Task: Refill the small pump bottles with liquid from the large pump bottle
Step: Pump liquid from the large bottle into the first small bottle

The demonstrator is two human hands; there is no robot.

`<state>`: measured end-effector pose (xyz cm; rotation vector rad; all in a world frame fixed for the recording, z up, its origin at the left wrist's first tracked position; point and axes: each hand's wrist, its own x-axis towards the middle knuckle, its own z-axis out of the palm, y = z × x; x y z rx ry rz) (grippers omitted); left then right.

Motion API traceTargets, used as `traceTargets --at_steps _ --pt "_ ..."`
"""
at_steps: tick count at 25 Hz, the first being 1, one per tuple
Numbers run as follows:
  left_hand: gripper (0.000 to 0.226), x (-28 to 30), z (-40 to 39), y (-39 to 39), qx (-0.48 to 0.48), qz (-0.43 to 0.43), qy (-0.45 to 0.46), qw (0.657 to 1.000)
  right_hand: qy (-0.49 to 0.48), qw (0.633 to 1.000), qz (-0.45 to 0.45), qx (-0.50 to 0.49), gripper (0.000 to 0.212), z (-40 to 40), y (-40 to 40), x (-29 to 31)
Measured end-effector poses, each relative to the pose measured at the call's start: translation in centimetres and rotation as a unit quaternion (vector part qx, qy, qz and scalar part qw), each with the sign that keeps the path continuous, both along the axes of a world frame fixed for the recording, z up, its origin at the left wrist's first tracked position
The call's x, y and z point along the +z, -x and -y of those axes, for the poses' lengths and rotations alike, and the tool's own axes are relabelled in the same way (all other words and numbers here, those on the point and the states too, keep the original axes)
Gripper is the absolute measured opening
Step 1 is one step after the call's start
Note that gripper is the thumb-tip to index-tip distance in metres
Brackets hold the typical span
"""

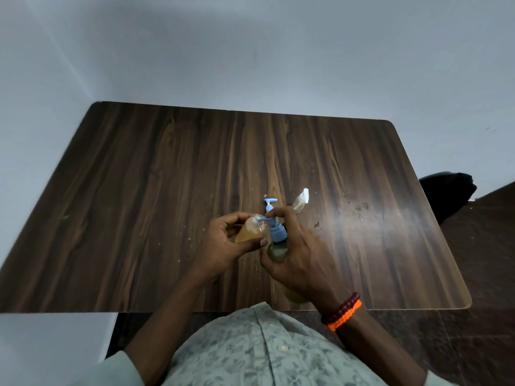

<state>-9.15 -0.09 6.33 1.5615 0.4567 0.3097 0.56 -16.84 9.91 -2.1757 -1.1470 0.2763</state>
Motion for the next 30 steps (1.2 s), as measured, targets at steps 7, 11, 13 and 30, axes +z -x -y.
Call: traceTargets --at_steps 7,11,13,30 --pt "0.057 0.0 0.05 0.0 0.024 0.014 0.05 0.998 -0.008 1.0 0.004 0.008 0.078 -0.38 0.15 0.0" --pt "0.045 0.03 -0.03 -0.06 0.016 0.0 0.014 1.0 -0.009 1.0 -0.006 0.004 0.072 -0.33 -0.09 -0.23" --pt "0.045 -0.01 0.08 -0.03 0.012 -0.001 0.008 1.0 -0.012 1.0 -0.013 0.0 0.069 -0.41 -0.21 -0.31" --pt "0.052 -0.27 -0.27 0.26 0.033 0.003 0.021 0.999 -0.004 1.0 0.014 0.01 0.079 -0.5 0.1 -0.5"
